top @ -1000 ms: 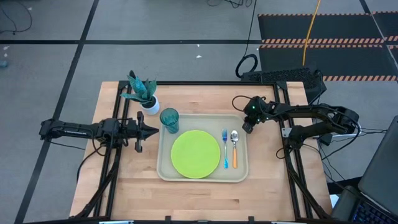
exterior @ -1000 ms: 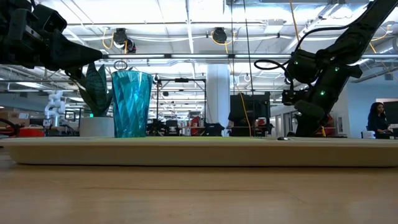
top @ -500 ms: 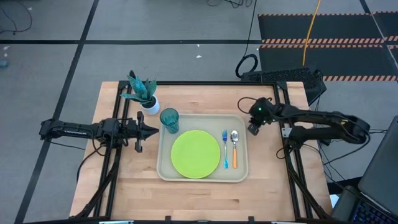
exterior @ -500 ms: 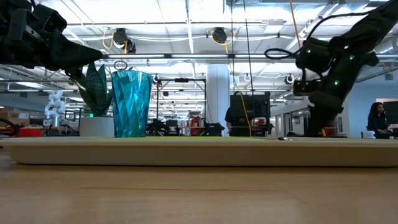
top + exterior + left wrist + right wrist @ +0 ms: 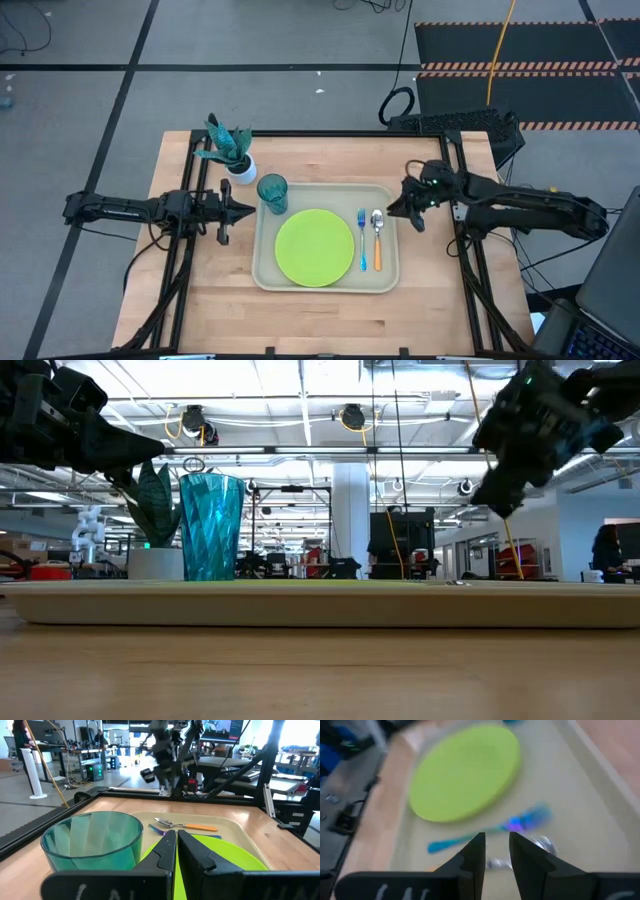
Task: Pick and place plate/cup/fork/spoon on tray
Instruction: Return to Home Position
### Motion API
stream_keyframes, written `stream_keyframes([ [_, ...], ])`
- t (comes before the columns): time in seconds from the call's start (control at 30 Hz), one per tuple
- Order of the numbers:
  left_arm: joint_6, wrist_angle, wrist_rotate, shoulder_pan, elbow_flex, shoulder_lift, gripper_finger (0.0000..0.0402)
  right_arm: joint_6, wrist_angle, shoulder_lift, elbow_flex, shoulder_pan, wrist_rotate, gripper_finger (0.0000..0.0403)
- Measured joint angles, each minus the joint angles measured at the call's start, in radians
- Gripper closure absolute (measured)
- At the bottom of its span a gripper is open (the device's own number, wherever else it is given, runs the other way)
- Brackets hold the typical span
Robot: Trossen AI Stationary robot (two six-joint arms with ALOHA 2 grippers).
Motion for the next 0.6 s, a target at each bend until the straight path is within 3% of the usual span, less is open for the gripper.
stream_keyframes([
  [0.23,0.000,0.000,0.000,0.000,0.000,0.000,0.0380,-0.007,0.165,-0.174,0.001,0.111,0.041,0.0323],
  [0.43,0.000,0.000,0.000,0.000,0.000,0.000,0.0380,-0.003,0.183,-0.323,-0.015,0.213,0.090,0.0323],
  [0.6,0.000,0.000,0.000,0.000,0.000,0.000,0.0380,0.001,0.192,-0.367,-0.065,0.282,0.085,0.0323],
])
